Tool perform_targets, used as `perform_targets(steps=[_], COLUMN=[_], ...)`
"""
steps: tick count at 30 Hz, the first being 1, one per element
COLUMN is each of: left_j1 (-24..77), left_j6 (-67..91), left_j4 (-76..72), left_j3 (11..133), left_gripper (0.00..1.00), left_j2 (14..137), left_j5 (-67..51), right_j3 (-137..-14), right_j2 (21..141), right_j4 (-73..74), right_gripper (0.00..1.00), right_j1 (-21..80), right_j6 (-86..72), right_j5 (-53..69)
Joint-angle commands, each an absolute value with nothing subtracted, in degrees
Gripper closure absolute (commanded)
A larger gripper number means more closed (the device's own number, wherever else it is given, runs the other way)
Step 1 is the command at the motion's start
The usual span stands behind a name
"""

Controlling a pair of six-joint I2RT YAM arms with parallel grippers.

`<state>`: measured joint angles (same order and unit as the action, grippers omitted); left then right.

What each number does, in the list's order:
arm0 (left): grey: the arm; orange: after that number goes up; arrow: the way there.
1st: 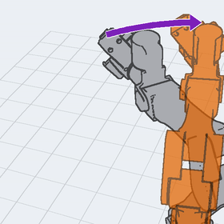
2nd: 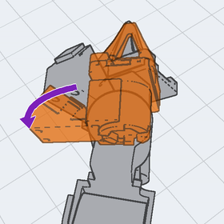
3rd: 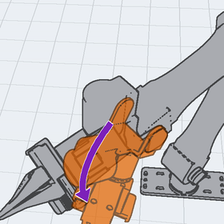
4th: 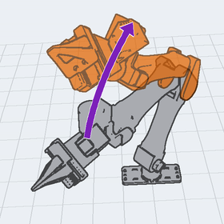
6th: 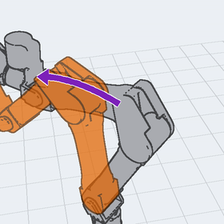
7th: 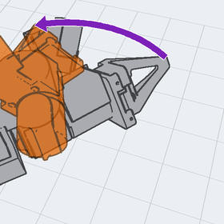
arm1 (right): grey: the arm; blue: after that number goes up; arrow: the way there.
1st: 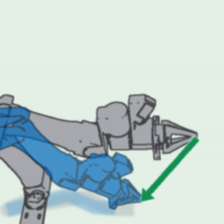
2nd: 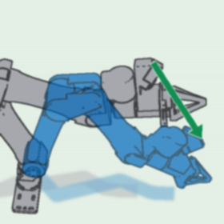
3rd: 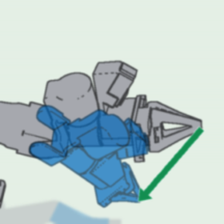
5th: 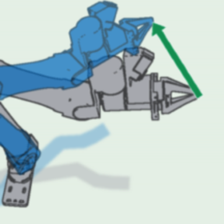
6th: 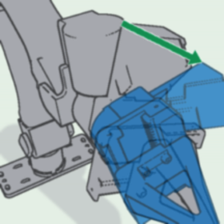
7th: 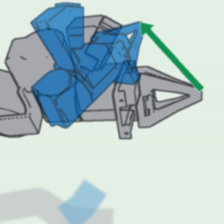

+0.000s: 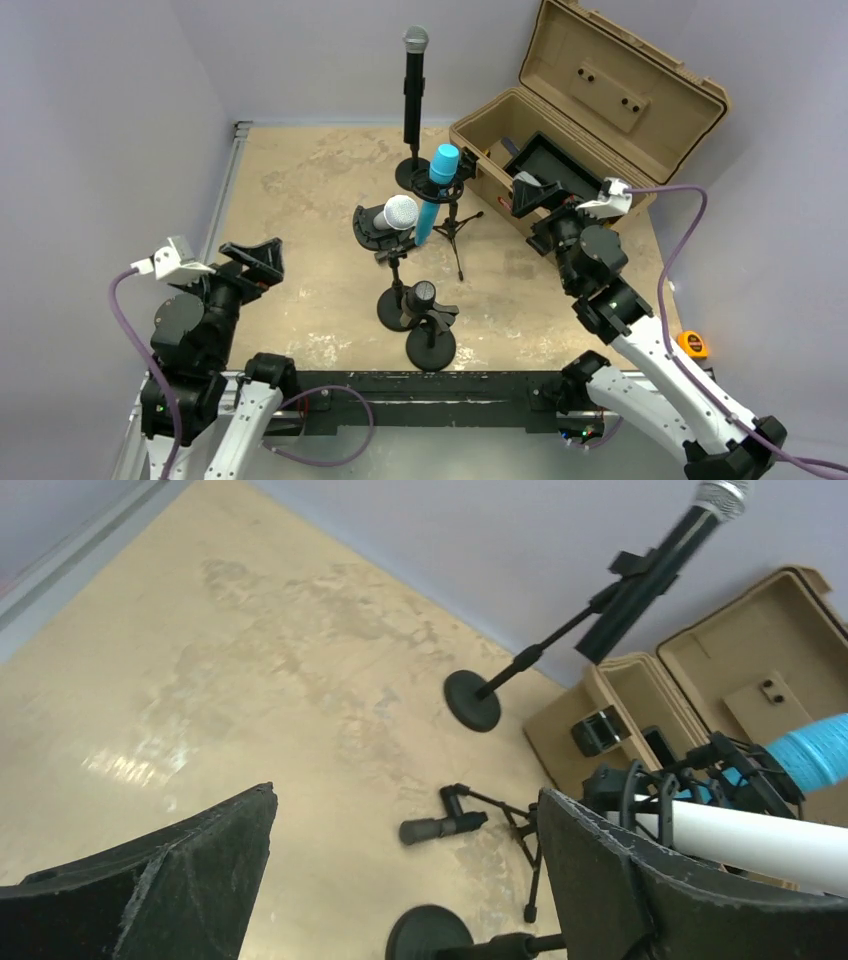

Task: Remove the microphone from the stand

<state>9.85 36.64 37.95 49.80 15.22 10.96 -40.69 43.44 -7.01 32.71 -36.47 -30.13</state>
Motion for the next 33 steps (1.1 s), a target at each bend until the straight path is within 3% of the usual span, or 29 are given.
perform_targets(steps=[1,7,19,27,33], left_j1=[9.58,9.58,9.59,9.58,9.58], left_j6=[42.26,34.73,31.92,32.54,32.73], left_j4=[57.63,49.75,42.89,34.54,35.1], left_j3=[56.68,54.05,53.67,51.07,53.65], left_gripper=[0.0,0.0,0.0,0.0,0.0], left_j2=[14.99,13.11,18.49,18.54,22.22], left_j5=[18.45,-3.46,-29.92,-42.32,-42.65], right_j3=[-46.16,-49.55,-55.71,-62.72,-65.08], right_j2=[38.02,35.82,42.1,45.55,49.78], right_j4=[0.42,1.02,2.71,4.07,1.18], right_gripper=[0.01,0.01,0.01,0.03,0.05], right_j1=[32.85,32.87,33.09,36.6,44.15], right_j6=[-37.32,-30.02,-21.77,-19.48,-21.36], right_j5=[-25.53,-10.01,18.29,21.62,13.82])
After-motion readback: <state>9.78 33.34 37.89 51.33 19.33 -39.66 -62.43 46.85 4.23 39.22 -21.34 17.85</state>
